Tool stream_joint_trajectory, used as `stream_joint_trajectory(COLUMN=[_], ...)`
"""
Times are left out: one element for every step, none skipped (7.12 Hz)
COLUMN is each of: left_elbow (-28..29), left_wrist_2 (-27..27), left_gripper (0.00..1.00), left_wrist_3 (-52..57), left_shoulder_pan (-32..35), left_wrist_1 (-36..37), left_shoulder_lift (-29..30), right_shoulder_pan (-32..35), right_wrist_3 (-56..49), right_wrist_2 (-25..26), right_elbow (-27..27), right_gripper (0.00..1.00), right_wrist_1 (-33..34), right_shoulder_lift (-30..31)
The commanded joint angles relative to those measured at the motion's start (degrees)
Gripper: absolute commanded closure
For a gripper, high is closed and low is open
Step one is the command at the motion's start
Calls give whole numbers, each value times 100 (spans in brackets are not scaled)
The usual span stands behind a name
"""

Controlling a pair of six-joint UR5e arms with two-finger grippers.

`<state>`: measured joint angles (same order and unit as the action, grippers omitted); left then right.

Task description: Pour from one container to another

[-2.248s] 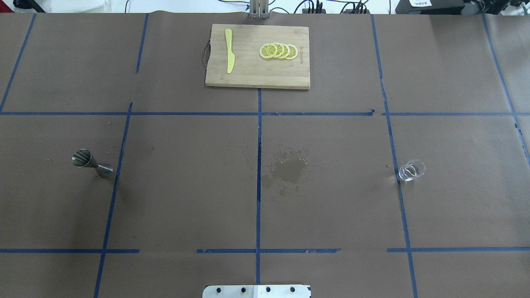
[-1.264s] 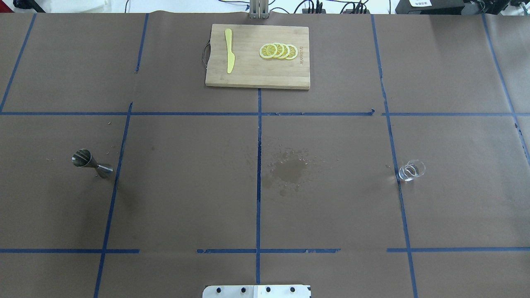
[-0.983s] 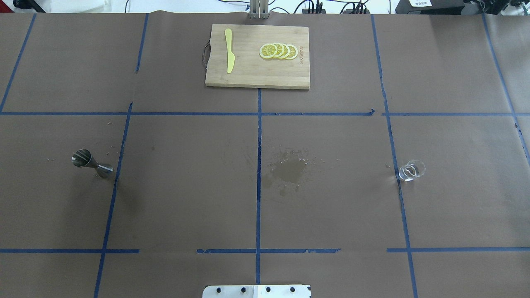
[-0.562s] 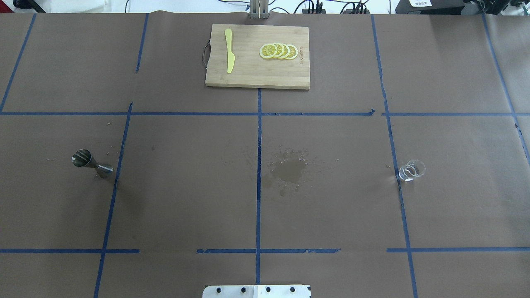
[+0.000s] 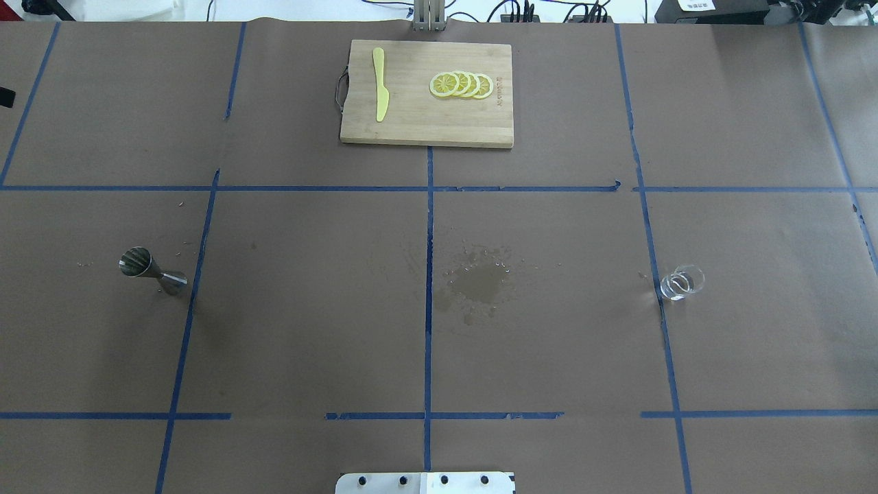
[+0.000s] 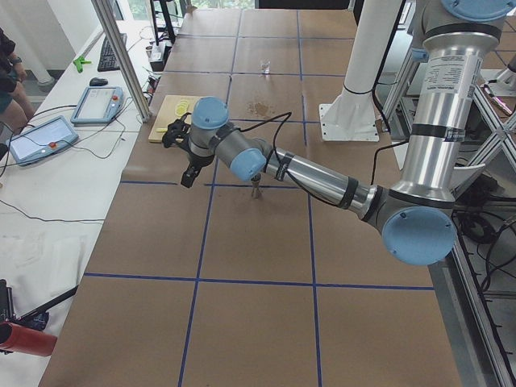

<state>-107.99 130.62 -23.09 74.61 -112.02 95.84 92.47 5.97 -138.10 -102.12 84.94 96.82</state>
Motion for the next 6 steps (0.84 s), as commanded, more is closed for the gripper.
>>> stream_joint_trajectory(left_elbow=[-1272, -1869, -2406, -2733, -2884, -3008], left_wrist_2=[-765, -1131, -1979, -2640, -3186, -3792], left_gripper=[0, 0, 0, 0, 0, 2], left_wrist_3=[-1437, -2071, -2921, -3860, -4688, -5505], left_shoulder_pan=[-840, -1312, -2083, -2813, -3420, -4105], left_wrist_1=[14, 14, 22, 14, 22, 22], left_shoulder_lift=[-747, -1203, -1704, -1917, -2015, -2199], right_shoulder_pan=[-35, -105, -141, -176, -237, -273], right_wrist_3=[71, 141, 185, 237, 499, 571], right_wrist_2=[3, 3, 3, -15, -15, -32], right_elbow=[-36, -45, -88, -124, -124, -133], right_gripper=[0, 0, 0, 0, 0, 0], right_wrist_1=[-38, -38, -30, -12, -3, 5], right_shoulder_lift=[92, 74, 74, 74, 65, 74])
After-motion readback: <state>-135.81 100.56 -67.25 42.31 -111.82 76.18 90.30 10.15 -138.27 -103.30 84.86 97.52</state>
